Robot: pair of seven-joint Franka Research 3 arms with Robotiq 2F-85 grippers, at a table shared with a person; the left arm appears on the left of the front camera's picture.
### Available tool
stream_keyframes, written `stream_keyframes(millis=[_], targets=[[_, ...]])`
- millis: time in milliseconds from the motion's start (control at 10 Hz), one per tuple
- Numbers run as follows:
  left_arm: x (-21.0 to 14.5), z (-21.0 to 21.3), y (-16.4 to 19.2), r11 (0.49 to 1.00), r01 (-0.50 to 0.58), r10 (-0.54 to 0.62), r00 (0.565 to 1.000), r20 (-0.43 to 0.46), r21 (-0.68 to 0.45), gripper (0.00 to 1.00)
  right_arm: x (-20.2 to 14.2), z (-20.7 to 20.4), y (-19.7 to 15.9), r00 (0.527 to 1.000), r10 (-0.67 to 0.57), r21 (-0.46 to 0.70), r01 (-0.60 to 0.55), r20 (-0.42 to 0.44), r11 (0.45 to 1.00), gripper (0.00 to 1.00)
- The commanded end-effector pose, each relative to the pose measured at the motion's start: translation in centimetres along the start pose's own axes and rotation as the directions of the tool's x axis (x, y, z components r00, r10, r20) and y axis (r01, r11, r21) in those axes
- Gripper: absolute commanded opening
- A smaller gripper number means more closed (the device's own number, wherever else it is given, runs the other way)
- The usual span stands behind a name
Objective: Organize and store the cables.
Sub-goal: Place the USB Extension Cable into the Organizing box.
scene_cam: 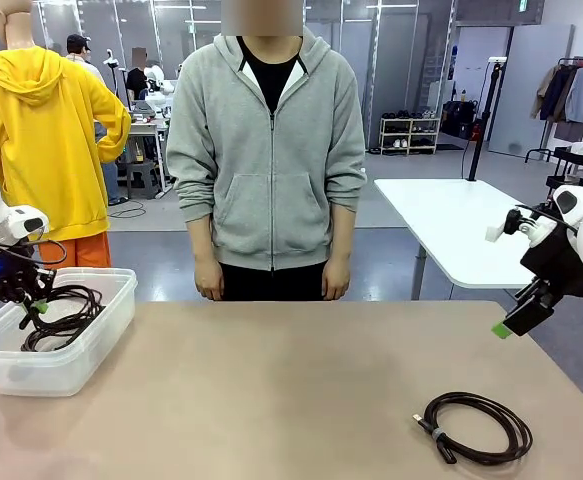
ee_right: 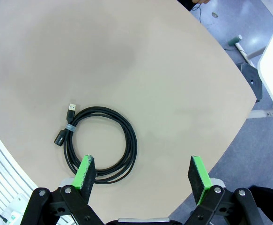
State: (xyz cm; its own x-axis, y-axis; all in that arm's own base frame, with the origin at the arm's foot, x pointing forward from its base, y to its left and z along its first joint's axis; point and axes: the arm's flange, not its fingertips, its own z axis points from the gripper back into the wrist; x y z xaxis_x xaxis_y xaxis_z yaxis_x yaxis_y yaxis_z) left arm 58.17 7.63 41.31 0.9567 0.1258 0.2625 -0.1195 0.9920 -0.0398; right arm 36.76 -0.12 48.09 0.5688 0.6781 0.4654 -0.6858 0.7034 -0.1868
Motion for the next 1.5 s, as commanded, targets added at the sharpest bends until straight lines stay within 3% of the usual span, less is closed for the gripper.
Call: stream_keyframes(millis=[0,200,700,800,1400], targets=[[-0.2,0.6,-0.6,1.0,-0.01,0.011,1.0,0.005,-0.018,0.76,0.0,0.1,0.1,1.0,-0.023,0.006,0.023,-0.001,1.0,1.0],[-0.3,0.9,-0.9,1.0,-0.024,0.024,1.0,0.003,-0.017,1.0,0.0,0.1,0.1,1.0,-0.023,0.006,0.023,-0.001,1.0,1.0],[-1.9,2.6,-1.4,1.0,0.005,-0.005,1.0,0.008,0.008,1.0,0.0,0.1,0.1,1.0,-0.023,0.006,0.023,-0.001,1.0,1.0],[-0.2,1.3,-1.3,1.0,-0.01,0.011,1.0,0.017,-0.009,1.0,0.0,0.1,0.1,1.0,-0.023,0.006,0.023,-0.001,1.0,1.0],[-0.2,1.3,-1.3,1.0,-0.01,0.011,1.0,0.017,-0.009,1.0,0.0,0.1,0.1,1.0,-0.023,0.006,0.023,-0.001,1.0,1.0]])
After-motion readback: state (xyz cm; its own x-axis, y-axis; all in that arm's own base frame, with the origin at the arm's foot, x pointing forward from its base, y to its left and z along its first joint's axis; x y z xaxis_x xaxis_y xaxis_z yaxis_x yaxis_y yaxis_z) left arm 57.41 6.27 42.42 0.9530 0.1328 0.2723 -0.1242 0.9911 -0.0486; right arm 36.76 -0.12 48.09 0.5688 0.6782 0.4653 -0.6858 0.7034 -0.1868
